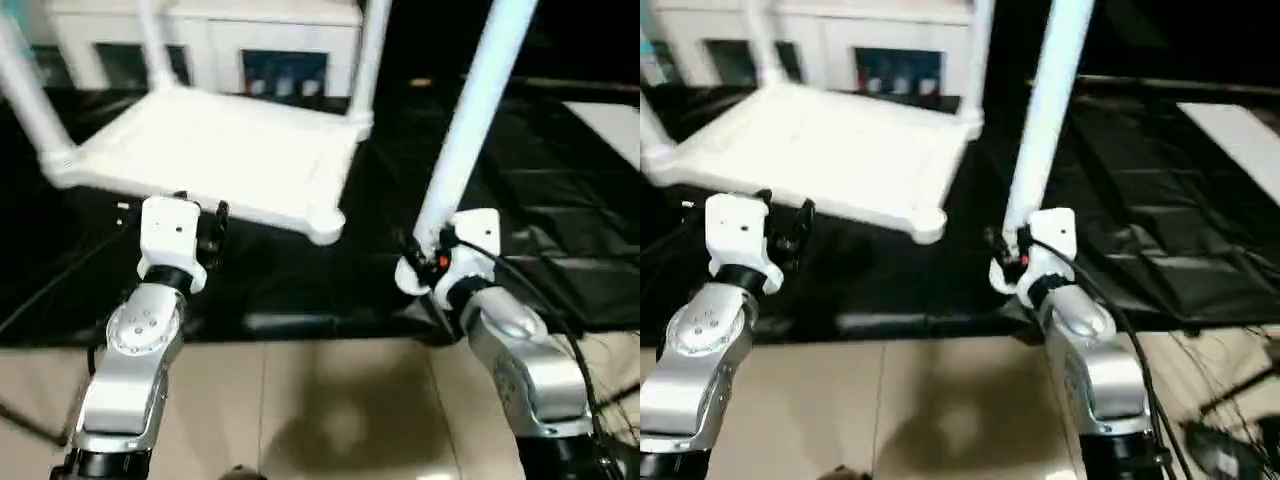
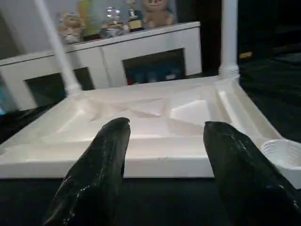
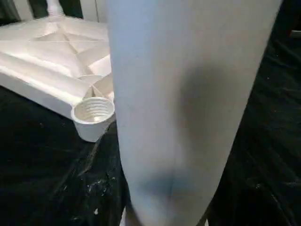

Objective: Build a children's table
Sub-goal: Move to table

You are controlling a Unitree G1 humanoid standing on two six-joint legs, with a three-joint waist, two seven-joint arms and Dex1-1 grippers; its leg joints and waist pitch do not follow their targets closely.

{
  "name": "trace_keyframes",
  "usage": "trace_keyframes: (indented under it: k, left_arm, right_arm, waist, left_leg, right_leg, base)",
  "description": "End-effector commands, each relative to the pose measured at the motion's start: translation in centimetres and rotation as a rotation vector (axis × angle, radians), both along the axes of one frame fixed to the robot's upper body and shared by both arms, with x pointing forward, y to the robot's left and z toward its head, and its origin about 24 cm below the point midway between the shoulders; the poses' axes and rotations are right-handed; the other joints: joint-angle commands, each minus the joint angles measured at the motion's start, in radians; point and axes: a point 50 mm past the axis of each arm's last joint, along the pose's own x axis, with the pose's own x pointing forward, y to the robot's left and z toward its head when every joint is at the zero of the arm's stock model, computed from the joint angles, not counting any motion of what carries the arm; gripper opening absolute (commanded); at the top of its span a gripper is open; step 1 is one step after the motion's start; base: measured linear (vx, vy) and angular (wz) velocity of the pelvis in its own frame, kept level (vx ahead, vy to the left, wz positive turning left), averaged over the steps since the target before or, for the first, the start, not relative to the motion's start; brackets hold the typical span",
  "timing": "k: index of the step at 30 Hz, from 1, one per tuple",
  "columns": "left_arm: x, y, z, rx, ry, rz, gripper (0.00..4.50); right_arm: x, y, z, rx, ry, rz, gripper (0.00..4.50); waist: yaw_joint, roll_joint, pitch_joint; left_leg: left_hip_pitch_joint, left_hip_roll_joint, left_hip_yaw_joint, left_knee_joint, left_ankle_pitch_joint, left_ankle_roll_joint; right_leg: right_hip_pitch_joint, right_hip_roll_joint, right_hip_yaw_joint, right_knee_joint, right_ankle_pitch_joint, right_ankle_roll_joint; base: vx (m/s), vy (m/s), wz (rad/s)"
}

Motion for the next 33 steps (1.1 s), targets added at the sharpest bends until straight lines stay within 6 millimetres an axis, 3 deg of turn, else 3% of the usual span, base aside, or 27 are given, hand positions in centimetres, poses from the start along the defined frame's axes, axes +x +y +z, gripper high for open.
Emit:
trace_keyframes:
  k: [1, 4, 6, 8, 9, 11, 12, 13, 14, 15, 16, 17, 18, 19, 20, 21, 22, 23, 24, 26, 27, 28, 29, 30, 31, 32, 33]
  left_arm:
    - [0.0, -0.1, 0.5, -0.001, -0.015, -0.015, 2.90]
    - [0.0, -0.1, 0.4, 0.001, -0.009, -0.021, 2.90]
    - [0.0, -0.2, 0.4, 0.002, -0.008, -0.024, 2.90]
    - [0.0, -0.1, 0.3, 0.002, -0.006, -0.024, 2.90]
    - [0.0, -0.1, 0.3, 0.002, -0.006, -0.024, 2.90]
    - [0.1, -0.1, 0.3, 0.002, -0.004, -0.022, 2.90]
    - [0.1, -0.1, 0.3, 0.002, -0.002, -0.021, 2.90]
    - [0.1, -0.1, 0.3, 0.002, -0.001, -0.021, 2.90]
    - [0.1, -0.1, 0.3, 0.000, -0.002, -0.018, 2.90]
    - [0.0, 0.0, 0.3, -0.001, -0.003, -0.017, 2.90]
    - [0.0, 0.0, 0.3, -0.001, -0.002, -0.016, 2.90]
    - [0.0, 0.0, 0.3, -0.001, -0.002, -0.016, 2.90]
    - [0.0, 0.0, 0.2, -0.001, -0.001, -0.014, 2.90]
    - [0.0, 0.0, 0.2, -0.001, 0.000, -0.013, 2.90]
    - [0.0, 0.1, 0.2, -0.001, 0.002, -0.012, 2.90]
    - [0.0, 0.1, 0.2, 0.000, 0.002, -0.011, 2.90]
    - [0.0, 0.1, 0.1, 0.001, 0.003, -0.010, 2.90]
    - [-0.1, 0.2, 0.0, 0.003, 0.013, -0.008, 2.90]
    - [-0.1, 0.2, -0.1, 0.004, 0.019, -0.007, 2.90]
    - [-0.2, 0.3, -0.5, -0.001, 0.049, -0.007, 2.90]
    - [-0.2, 0.4, -0.8, 0.006, 0.067, -0.003, 2.90]
    - [-0.2, 0.5, -0.8, 0.007, 0.068, -0.004, 2.90]
    - [-0.2, 0.6, -0.9, 0.010, 0.071, -0.006, 2.90]
    - [-0.2, 1.0, -1.0, 0.022, 0.080, -0.008, 2.90]
    - [-0.2, 1.4, -1.1, 0.005, 0.084, -0.030, 2.90]
    - [-0.2, 1.9, -0.9, -0.020, 0.100, -0.088, 2.90]
    - [-0.2, 1.9, -0.9, -0.020, 0.100, -0.088, 3.17]
  right_arm:
    - [0.1, 0.0, 0.5, -0.036, -0.038, 0.008, 1.86]
    - [0.0, 0.1, 0.5, -0.024, -0.039, 0.014, 1.86]
    - [0.1, 0.0, 0.6, 0.011, -0.034, 0.001, 1.86]
    - [0.1, 0.0, 0.6, 0.020, -0.032, 0.000, 1.86]
    - [0.1, 0.0, 0.6, 0.017, -0.032, 0.003, 1.86]
    - [0.1, 0.0, 0.6, 0.008, -0.032, 0.010, 1.86]
    - [0.1, 0.1, 0.6, 0.005, -0.032, 0.012, 1.86]
    - [0.1, 0.1, 0.6, 0.003, -0.033, 0.013, 1.86]
    - [0.1, 0.1, 0.6, 0.002, -0.033, 0.014, 1.86]
    - [0.1, 0.1, 0.5, 0.000, -0.033, 0.015, 1.86]
    - [0.1, 0.1, 0.5, -0.002, -0.033, 0.015, 1.86]
    - [0.1, 0.1, 0.5, -0.002, -0.033, 0.015, 1.86]
    - [0.1, 0.1, 0.5, -0.006, -0.034, 0.017, 1.86]
    - [0.1, 0.1, 0.5, -0.007, -0.034, 0.018, 1.86]
    - [0.1, 0.1, 0.5, -0.009, -0.035, 0.020, 1.86]
    - [0.1, 0.1, 0.5, -0.011, -0.035, 0.021, 1.86]
    - [0.1, 0.1, 0.5, -0.012, -0.035, 0.022, 1.86]
    - [0.1, 0.1, 0.5, -0.013, -0.035, 0.023, 1.86]
    - [0.1, 0.1, 0.5, -0.013, -0.035, 0.023, 1.86]
    - [0.1, 0.2, 0.6, -0.014, -0.036, 0.026, 1.86]
    - [0.1, 0.2, 0.6, -0.014, -0.036, 0.027, 1.86]
    - [0.2, 0.2, 0.6, -0.015, -0.037, 0.027, 1.86]
    - [0.2, 0.2, 0.6, -0.016, -0.038, 0.028, 1.86]
    - [0.2, 0.2, 0.7, -0.017, -0.043, 0.035, 1.86]
    - [0.2, 0.2, 0.8, -0.023, -0.051, 0.043, 1.86]
    - [0.2, 0.1, 1.0, -0.021, -0.059, 0.051, 1.86]
    - [0.2, 0.1, 1.0, -0.021, -0.059, 0.051, 1.86]
  waist:
    - [0.000, 0.001, -0.047]
    - [0.019, -0.003, -0.069]
    - [0.014, 0.011, -0.090]
    - [-0.005, 0.014, -0.093]
    - [-0.013, 0.009, -0.091]
    - [-0.003, -0.010, -0.091]
    - [0.049, -0.030, -0.077]
    - [0.065, -0.030, -0.089]
    - [0.068, -0.022, -0.093]
    - [0.048, 0.014, -0.102]
    - [-0.053, 0.032, -0.140]
    - [-0.045, 0.025, -0.135]
    - [-0.037, 0.002, -0.107]
    - [-0.021, -0.021, -0.088]
    - [-0.007, -0.052, -0.080]
    - [0.023, -0.125, -0.075]
    - [0.039, -0.109, -0.094]
    - [0.037, -0.104, -0.092]
    - [0.030, -0.089, -0.074]
    - [0.030, -0.050, -0.050]
    - [0.027, -0.016, -0.045]
    - [0.018, 0.024, -0.061]
    - [0.002, 0.049, -0.059]
    - [-0.014, 0.059, -0.091]
    - [-0.006, 0.050, -0.100]
    - [0.013, 0.042, -0.108]
    - [0.016, 0.027, -0.115]
  left_leg:
    - [0.019, 0.025, -0.008, -0.097, -0.652, -0.024]
    - [-0.019, 0.017, 0.020, -0.087, -0.320, 0.069]
    - [0.035, 0.030, 0.012, -0.090, -0.177, 0.146]
    - [0.095, 0.052, -0.029, -0.087, -0.077, 0.292]
    - [0.136, 0.066, -0.045, -0.073, -0.027, 0.393]
    - [0.120, 0.049, -0.036, -0.054, 0.054, 0.462]
    - [-0.045, -0.068, 0.031, 0.006, 0.029, 0.400]
    - [-0.088, -0.067, 0.022, 0.040, 0.012, 0.317]
    - [-0.083, -0.056, 0.015, 0.030, 0.029, 0.279]
    - [0.020, -0.016, -0.027, -0.010, 0.169, 0.272]
    - [0.301, 0.122, -0.205, 0.012, 0.556, 0.535]
    - [0.307, 0.165, -0.233, 0.014, 0.702, 0.611]
    - [0.226, 0.159, -0.201, -0.015, 0.692, 0.611]
    - [0.147, 0.051, -0.107, -0.034, 0.447, 0.488]
    - [0.131, -0.030, -0.044, -0.008, 0.281, 0.404]
    - [0.033, -0.147, 0.020, 0.074, -0.100, 0.286]
    - [-0.010, -0.142, -0.009, 0.142, -0.167, 0.250]
    - [-0.057, -0.111, -0.037, 0.179, -0.108, 0.165]
    - [-0.067, -0.105, -0.043, 0.181, -0.058, 0.104]
    - [-0.067, -0.054, -0.056, 0.146, 0.053, 0.053]
    - [-0.076, -0.002, -0.069, 0.059, 0.141, 0.062]
    - [-0.074, 0.019, -0.070, -0.027, 0.221, 0.097]
    - [-0.052, 0.045, -0.104, -0.062, 0.154, 0.133]
    - [0.038, 0.092, -0.167, -0.021, 0.339, 0.234]
    - [0.053, 0.106, -0.180, -0.006, 0.514, 0.256]
    - [0.051, 0.097, -0.172, 0.017, 0.951, 0.206]
    - [0.058, 0.067, -0.168, 0.020, 1.077, 0.159]
  right_leg:
    - [0.021, -0.061, 0.039, -0.113, -0.576, -0.094]
    - [0.067, -0.056, 0.057, -0.111, -0.454, -0.131]
    - [0.045, -0.019, 0.037, -0.069, -0.173, -0.181]
    - [0.004, 0.004, 0.017, -0.018, -0.025, -0.194]
    - [-0.040, -0.005, 0.019, 0.007, 0.004, -0.190]
    - [-0.019, -0.017, 0.042, 0.010, 0.080, -0.159]
    - [0.127, -0.032, 0.115, -0.050, 0.178, -0.153]
    - [0.175, -0.047, 0.157, -0.054, 0.232, -0.164]
    - [0.180, -0.028, 0.147, -0.041, 0.293, -0.151]
    - [0.111, 0.070, 0.080, 0.040, 0.389, -0.046]
    - [-0.182, 0.043, 0.020, 0.176, -0.011, 0.107]
    - [-0.213, 0.000, 0.033, 0.189, -0.164, 0.132]
    - [-0.226, -0.043, 0.067, 0.204, -0.119, 0.110]
    - [-0.198, -0.031, 0.071, 0.152, 0.078, 0.015]
    - [-0.157, -0.025, 0.088, 0.052, 0.184, -0.032]
    - [-0.002, -0.057, 0.213, -0.040, -0.049, -0.033]
    - [0.061, -0.114, 0.257, -0.036, -0.108, -0.081]
    - [0.088, -0.115, 0.233, -0.014, -0.093, -0.106]
    - [0.086, -0.122, 0.211, -0.023, -0.022, -0.103]
    - [0.048, -0.163, 0.171, -0.077, -0.068, -0.241]
    - [0.033, -0.139, 0.113, -0.074, -0.103, -0.285]
    - [0.062, -0.045, 0.036, -0.039, -0.025, -0.228]
    - [0.035, 0.015, 0.002, 0.026, 0.004, -0.177]
    - [-0.065, 0.037, 0.022, 0.115, 0.017, -0.114]
    - [-0.080, 0.018, 0.046, 0.113, 0.050, -0.081]
    - [-0.098, -0.005, 0.080, 0.098, 0.180, -0.013]
    - [-0.099, -0.021, 0.103, 0.066, 0.231, 0.018]
  base:
    - [0.104, 0.012, -0.06]
    - [0.104, 0.000, 0.01]
    - [0.167, -0.002, 0.09]
    - [0.212, -0.035, 0.06]
    - [0.214, -0.039, 0.06]
    - [0.197, -0.027, 0.09]
    - [0.192, -0.021, 0.10]
    - [0.188, -0.011, 0.23]
    - [0.191, -0.010, 0.31]
    - [0.191, -0.010, 0.31]
    - [0.196, -0.077, 0.06]
    - [0.099, -0.077, -0.09]
    - [0.103, -0.138, -0.29]
    - [-0.095, -0.108, -0.37]
    - [-0.131, -0.146, -0.25]
    - [-0.135, -0.085, -0.06]
    - [0.081, -0.059, 0.12]
    - [0.188, -0.062, -0.06]
    - [0.188, -0.062, -0.06]
    - [0.146, -0.017, -0.12]
    - [0.143, 0.014, -0.12]
    - [0.165, 0.085, -0.23]
    - [0.170, 0.113, -0.29]
    - [0.170, 0.113, -0.29]
    - [0.126, 0.072, -0.11]
    - [0.087, 0.029, -0.04]
    - [0.087, 0.029, -0.04]
